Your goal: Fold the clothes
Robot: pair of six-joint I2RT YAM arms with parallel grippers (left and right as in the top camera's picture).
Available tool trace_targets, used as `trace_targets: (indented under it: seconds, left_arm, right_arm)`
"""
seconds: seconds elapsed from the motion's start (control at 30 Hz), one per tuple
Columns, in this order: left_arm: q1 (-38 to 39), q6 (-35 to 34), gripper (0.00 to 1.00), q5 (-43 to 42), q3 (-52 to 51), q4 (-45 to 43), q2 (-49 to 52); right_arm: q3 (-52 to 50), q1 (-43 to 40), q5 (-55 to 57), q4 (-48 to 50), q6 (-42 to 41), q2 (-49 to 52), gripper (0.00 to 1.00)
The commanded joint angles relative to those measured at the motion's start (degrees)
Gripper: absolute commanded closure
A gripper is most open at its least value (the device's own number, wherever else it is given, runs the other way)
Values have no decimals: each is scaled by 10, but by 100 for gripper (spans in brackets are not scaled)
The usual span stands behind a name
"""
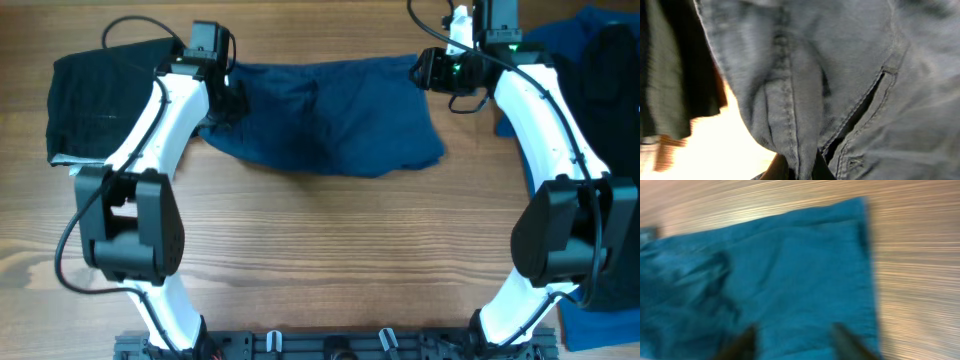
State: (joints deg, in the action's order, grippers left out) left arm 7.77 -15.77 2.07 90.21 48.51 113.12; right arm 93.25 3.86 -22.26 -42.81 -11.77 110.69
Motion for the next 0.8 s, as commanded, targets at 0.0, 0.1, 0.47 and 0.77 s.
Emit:
trace_targets:
  seconds: [0.0, 0.1, 0.47, 0.77]
  left_arm:
    - [-2, 6, 96, 14, 36, 0, -47]
    - [-2, 6, 96, 14, 47, 0, -56]
    - [6, 6, 96, -1, 59, 13, -75]
    - [27, 21, 96, 1, 106, 37, -75]
  right_arm:
    - [-7, 49, -80, 7, -47, 43, 96]
    - [-22, 98, -81, 50, -98, 82, 96]
    - [-25, 238, -107, 218, -195, 215, 96]
    - [-10, 130, -120, 87, -76, 86, 96]
